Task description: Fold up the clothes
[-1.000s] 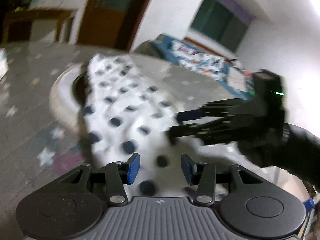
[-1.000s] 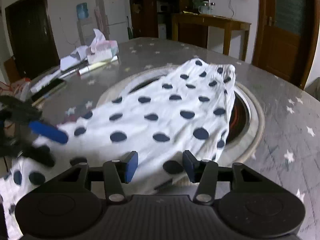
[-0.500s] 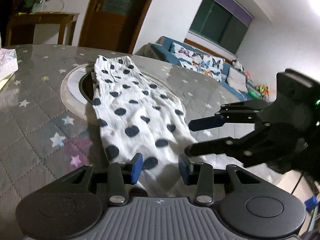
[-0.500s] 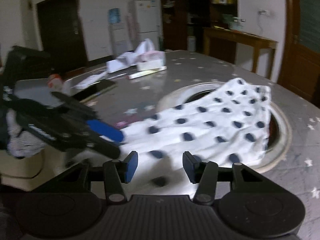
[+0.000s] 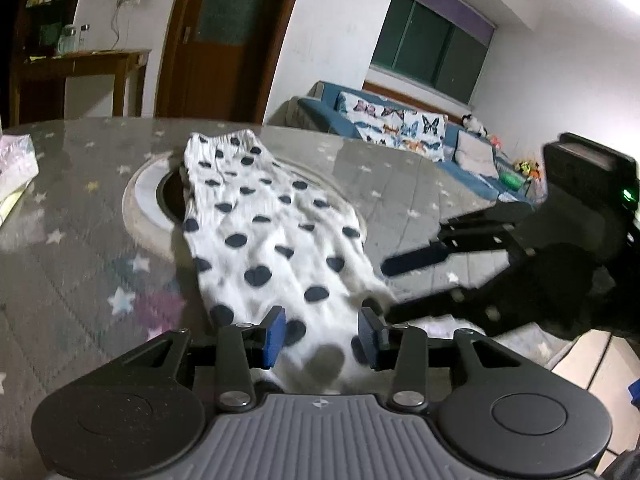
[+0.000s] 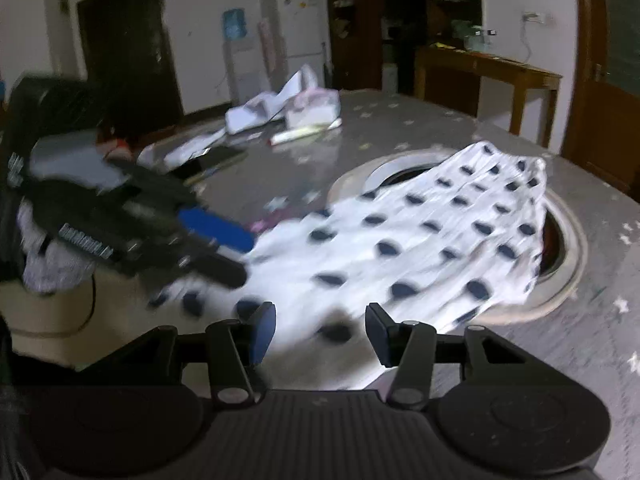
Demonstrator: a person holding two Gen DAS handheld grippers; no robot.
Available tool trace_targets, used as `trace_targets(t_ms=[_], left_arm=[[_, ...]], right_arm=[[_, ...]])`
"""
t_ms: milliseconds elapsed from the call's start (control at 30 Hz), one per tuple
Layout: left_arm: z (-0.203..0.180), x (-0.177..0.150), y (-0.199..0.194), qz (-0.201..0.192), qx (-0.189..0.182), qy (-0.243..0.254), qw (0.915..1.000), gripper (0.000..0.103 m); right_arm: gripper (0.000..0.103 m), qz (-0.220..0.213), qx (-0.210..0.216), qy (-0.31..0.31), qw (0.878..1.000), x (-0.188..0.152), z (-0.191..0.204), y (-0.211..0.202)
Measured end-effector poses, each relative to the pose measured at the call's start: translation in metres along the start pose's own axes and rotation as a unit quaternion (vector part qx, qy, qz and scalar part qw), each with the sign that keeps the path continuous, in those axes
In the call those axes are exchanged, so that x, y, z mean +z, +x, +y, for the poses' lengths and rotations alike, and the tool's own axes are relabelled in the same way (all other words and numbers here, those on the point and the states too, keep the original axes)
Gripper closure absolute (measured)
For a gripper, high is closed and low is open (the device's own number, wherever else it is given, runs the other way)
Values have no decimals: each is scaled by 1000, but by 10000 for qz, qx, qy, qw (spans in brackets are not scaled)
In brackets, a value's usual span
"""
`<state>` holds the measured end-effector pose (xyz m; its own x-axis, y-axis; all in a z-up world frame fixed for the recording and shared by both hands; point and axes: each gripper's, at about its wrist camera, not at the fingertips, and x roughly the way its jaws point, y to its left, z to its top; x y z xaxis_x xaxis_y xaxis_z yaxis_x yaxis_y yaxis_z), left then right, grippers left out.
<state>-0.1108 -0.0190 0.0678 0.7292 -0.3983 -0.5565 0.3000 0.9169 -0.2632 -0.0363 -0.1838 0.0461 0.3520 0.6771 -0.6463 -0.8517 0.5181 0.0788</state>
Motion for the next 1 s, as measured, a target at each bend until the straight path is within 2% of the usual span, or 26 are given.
trace_targets(t_ms=[200,533,667,800,1000], left_arm=[[1,5,13,87,-58,-72,9999,47],[12,8,26,244,-79,-200,9995,37],[15,11,30,318,-92,-222,9992,36],[17,14,33,359,-81,-255,9990,35],[20,16,33,381,-52,-311,9988,34]], right_arm=[[52,-142,-489,374,9980,32,-54,16],[52,-201,-1225,1414,9821,83,-175,92],[52,-255,-1346,1775,9745,96,-215,123],[53,-255,-1273,2010,9709,103,-243,150],[53,-258,-1192,1982,9725,108,-253,176]])
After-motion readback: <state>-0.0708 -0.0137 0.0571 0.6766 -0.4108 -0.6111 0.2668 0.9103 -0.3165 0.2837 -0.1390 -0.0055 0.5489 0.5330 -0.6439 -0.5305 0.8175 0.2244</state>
